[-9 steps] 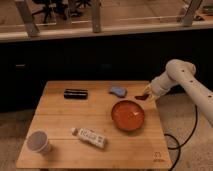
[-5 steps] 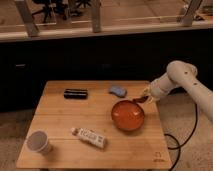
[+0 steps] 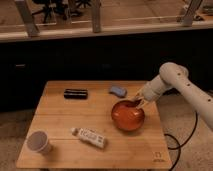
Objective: Place the pepper in the ceramic bowl
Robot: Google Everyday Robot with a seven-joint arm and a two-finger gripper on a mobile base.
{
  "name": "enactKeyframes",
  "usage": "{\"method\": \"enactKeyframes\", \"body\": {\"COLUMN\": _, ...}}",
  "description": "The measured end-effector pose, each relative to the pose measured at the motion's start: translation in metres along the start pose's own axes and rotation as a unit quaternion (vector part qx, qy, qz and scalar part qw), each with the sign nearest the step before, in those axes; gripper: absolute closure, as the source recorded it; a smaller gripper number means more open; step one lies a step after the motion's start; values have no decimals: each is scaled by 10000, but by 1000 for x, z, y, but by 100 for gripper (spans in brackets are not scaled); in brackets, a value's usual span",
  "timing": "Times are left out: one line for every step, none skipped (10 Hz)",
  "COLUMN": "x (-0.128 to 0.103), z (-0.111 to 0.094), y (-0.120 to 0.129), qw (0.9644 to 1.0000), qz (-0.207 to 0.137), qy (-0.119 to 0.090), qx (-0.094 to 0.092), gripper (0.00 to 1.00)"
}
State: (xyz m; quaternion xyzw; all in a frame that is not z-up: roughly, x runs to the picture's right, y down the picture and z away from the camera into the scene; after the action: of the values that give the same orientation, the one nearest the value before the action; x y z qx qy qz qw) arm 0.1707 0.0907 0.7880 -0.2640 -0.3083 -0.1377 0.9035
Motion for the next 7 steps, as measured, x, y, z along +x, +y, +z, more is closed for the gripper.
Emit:
{"method": "enactKeyframes", "body": {"x": -6, "z": 5, "y": 0, "qw": 9999, "qz": -67, "qy": -70, "qx": -69, "gripper": 100}}
{"method": "enactKeyframes", "body": {"x": -12, "z": 10, "y": 0, "qw": 9997, "qz": -147, "qy": -152, "qx": -155, "gripper": 100}}
{"method": "enactKeyframes", "body": {"x": -19, "z": 16, "y": 0, "qw": 9992, "qz": -225, "qy": -233, "qx": -251, "gripper": 100}}
{"method": "enactKeyframes", "body": {"x": -24, "z": 21, "y": -1, "qw": 9986, "qz": -289, "qy": -309, "qx": -328, "gripper": 100}}
{"method": "enactKeyframes", "body": {"x": -25, "z": 23, "y": -1, "qw": 9982, "qz": -307, "qy": -351, "qx": -368, "gripper": 100}}
{"method": "enactKeyframes", "body": {"x": -26, "z": 25, "y": 0, "qw": 9977, "qz": -325, "qy": -407, "qx": -423, "gripper": 100}}
{"method": "enactKeyframes", "body": {"x": -25, "z": 26, "y": 1, "qw": 9976, "qz": -324, "qy": -429, "qx": -439, "gripper": 100}}
